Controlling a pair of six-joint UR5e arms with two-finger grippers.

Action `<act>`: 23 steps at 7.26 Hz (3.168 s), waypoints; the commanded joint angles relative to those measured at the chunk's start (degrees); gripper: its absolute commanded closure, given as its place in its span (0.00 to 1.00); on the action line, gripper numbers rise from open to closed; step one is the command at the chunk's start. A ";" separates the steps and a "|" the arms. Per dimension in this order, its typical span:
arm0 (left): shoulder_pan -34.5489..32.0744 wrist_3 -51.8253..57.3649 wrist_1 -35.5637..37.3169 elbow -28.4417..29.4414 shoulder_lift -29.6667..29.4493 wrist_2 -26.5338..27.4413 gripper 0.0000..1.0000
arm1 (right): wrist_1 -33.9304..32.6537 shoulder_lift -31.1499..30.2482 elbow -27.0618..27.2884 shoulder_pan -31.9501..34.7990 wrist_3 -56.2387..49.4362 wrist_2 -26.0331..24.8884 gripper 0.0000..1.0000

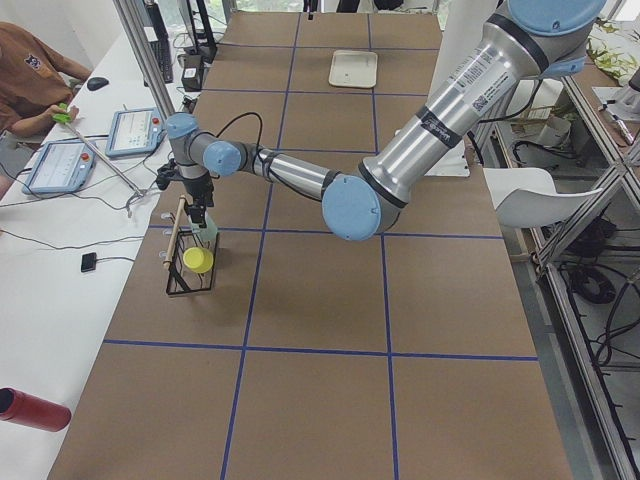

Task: Left arm grabs green cup and hands to right arm on tray

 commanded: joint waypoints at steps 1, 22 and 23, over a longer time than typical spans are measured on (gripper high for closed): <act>0.06 0.20 -0.70 1.43 -0.90 0.35 0.04 | 0.04 0.00 0.00 -0.03 0.00 0.08 0.00; 5.37 -21.50 25.25 -42.12 0.78 -9.49 1.00 | 2.50 1.83 -1.05 -2.21 0.52 0.17 0.00; 8.55 -30.47 17.48 -43.20 0.60 -9.58 1.00 | 2.58 2.72 -1.23 -4.23 5.57 0.26 0.00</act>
